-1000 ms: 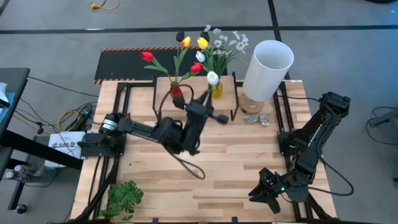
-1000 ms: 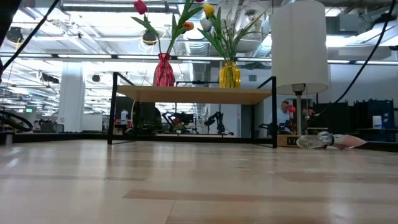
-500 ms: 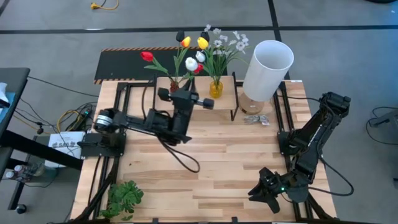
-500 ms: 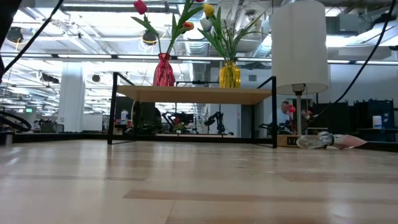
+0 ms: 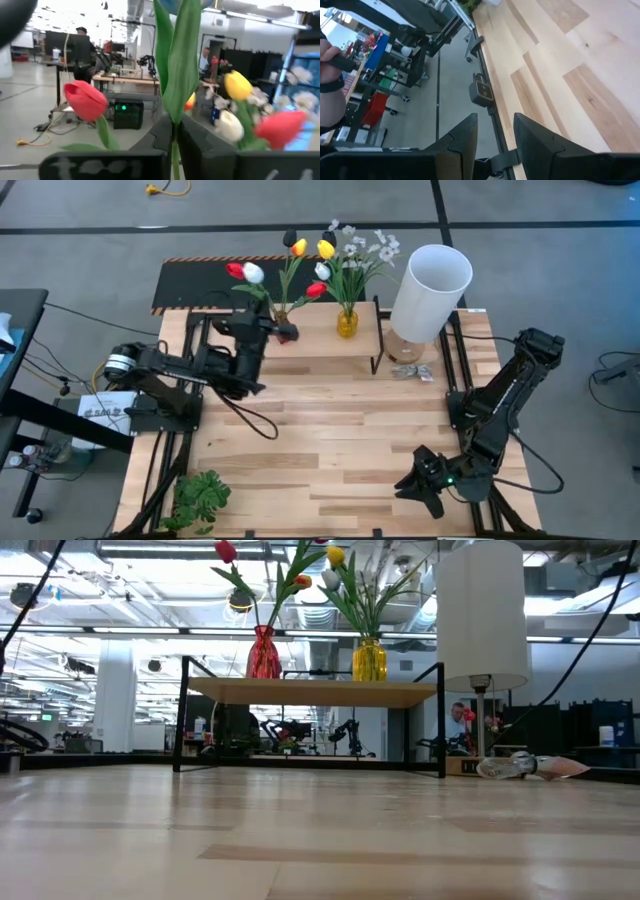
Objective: Pick and place flowers into a vace then onto a shelf
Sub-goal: Put the white tulip into the red flower vase, then return to Home Position
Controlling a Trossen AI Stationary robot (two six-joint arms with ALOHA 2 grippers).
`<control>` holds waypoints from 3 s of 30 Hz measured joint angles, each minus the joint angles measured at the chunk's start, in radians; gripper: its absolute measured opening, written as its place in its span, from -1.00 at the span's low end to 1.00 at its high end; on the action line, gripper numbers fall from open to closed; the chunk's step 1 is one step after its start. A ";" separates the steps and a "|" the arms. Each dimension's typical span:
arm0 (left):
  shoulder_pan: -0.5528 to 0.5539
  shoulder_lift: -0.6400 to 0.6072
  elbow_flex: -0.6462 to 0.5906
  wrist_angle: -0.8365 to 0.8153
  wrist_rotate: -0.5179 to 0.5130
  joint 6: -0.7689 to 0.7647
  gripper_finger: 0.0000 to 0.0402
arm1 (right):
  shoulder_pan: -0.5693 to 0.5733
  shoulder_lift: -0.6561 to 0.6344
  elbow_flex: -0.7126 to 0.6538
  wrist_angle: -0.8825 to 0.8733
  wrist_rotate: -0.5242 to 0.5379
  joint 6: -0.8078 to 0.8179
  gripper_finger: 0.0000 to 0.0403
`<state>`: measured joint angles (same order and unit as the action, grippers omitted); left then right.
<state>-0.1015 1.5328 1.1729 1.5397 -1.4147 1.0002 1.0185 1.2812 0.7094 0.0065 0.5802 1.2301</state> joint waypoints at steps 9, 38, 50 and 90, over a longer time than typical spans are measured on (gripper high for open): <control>0.109 -0.027 -0.052 -0.020 0.038 -0.015 -0.99 | -0.029 0.000 0.000 0.001 -0.006 0.002 -0.41; 0.247 -0.025 -0.052 -0.708 0.055 -0.578 -0.99 | -0.028 0.000 0.000 0.001 -0.003 0.028 -0.41; 0.267 -0.025 -0.052 -0.918 0.039 -0.767 -0.96 | -0.028 0.000 0.000 0.001 -0.004 0.027 -0.41; 0.073 -0.084 -0.052 -0.921 -0.157 -0.705 -0.20 | -0.028 0.000 0.000 0.001 -0.004 0.027 -0.41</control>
<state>-0.0283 1.4490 1.1206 0.6183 -1.5720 0.2949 0.9901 1.2812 0.7094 0.0074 0.5758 1.2572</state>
